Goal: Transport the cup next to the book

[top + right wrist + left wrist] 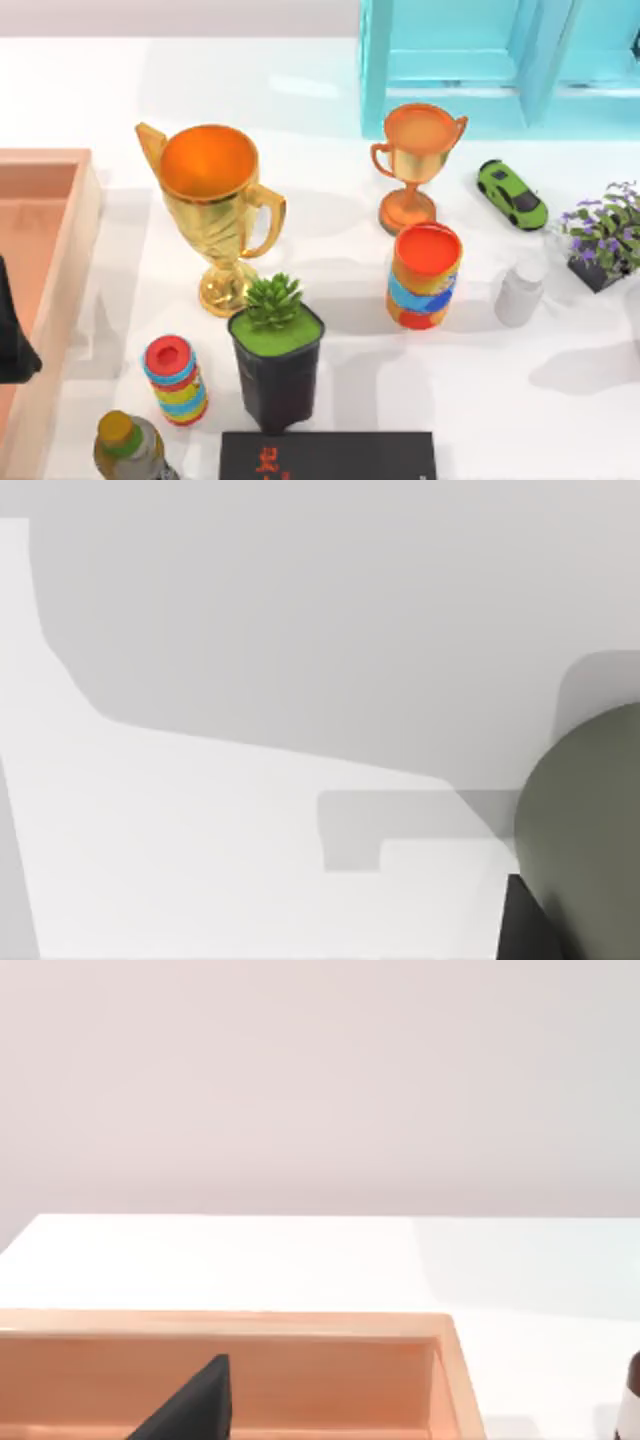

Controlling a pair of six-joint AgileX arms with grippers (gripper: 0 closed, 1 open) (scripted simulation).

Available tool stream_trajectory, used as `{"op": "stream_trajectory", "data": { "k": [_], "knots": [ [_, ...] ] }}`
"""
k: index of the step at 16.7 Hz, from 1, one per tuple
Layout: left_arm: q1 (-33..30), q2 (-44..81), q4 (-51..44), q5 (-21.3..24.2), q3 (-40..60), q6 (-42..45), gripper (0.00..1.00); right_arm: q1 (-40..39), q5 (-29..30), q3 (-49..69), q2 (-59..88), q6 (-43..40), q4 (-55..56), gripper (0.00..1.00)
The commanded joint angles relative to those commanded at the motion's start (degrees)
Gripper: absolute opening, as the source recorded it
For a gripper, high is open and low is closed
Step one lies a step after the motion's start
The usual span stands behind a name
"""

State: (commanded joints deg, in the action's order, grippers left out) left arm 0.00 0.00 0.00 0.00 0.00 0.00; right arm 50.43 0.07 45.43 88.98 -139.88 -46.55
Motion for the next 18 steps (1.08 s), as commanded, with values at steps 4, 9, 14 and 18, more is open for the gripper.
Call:
{"op": "stream_trajectory", "data": {
  "k": [4,9,14,18],
  "knots": [
    [0.0,0.0,0.0,0.0,0.0,0.0,1.0,-0.02,-0.03,0.14,-0.11,-0.02,-0.22,0.0],
    [0.0,0.0,0.0,0.0,0.0,0.0,1.0,-0.03,-0.01,4.02,-2.23,-0.53,-6.88,0.0],
    [0.0,0.0,0.0,0.0,0.0,0.0,1.0,0.09,-0.02,7.88,-4.89,-0.19,-12.72,0.0],
    [0.0,0.0,0.0,0.0,0.0,0.0,1.0,0.04,0.0,7.69,-4.63,-0.14,-12.57,0.0]
  ]
}}
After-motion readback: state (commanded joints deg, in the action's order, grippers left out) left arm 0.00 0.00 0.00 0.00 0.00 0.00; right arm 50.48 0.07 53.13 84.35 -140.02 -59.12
